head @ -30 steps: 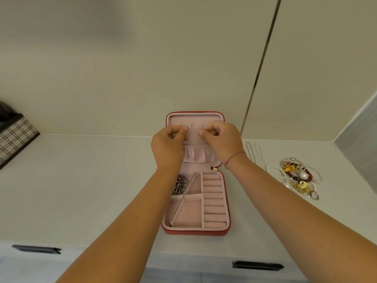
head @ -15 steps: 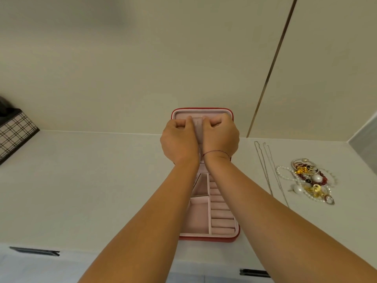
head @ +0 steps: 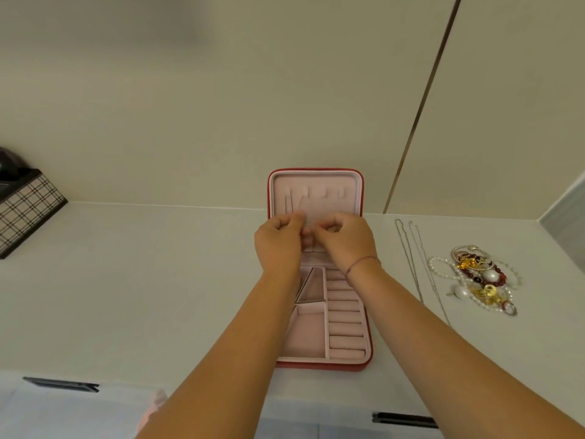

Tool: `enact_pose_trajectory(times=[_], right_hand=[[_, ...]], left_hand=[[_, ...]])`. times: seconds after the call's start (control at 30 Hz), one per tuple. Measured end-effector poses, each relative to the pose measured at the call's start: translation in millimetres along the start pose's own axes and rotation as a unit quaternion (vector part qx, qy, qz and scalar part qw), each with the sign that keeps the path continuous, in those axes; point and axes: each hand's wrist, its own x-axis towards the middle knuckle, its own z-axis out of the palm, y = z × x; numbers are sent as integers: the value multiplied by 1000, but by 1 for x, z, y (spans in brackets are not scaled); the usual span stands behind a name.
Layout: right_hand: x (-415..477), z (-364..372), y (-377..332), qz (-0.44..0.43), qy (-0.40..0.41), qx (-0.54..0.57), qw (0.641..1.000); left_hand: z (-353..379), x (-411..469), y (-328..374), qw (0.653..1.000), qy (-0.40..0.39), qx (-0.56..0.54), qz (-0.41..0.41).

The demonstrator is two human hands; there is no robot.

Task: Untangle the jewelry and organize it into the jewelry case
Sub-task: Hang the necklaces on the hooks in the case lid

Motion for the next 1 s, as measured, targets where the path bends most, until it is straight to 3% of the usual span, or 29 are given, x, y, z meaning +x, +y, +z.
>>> enact_pose_trajectory(times=[0.1,0.2,0.47,0.57,0.67,0.87,1.0], right_hand=[[-20,-12,2,-32,-106,18,994],[-32,-18,3,-48,-166,-43,984],[-38,-22,12,-56,-177,-82,979],[-40,-27,17,-35,-152,-93,983],[-44,-37,19,-40,-121,-76,989],[-50,-47,31,-60,-81,-112,988],[-54,-51,35,-53,-78,-114,989]], left_hand=[[-8,-12,-3,996,-50,-39,-64],[-11,-23,-4,992,-71,-68,-81],[-10,-34,1,985,-109,-100,-92],[-12,-32,-3,992,-103,-59,-40],[-19,-26,-12,993,-76,50,73],[-23,-7,-33,924,-67,286,243],[-19,-4,-37,903,-51,336,263]])
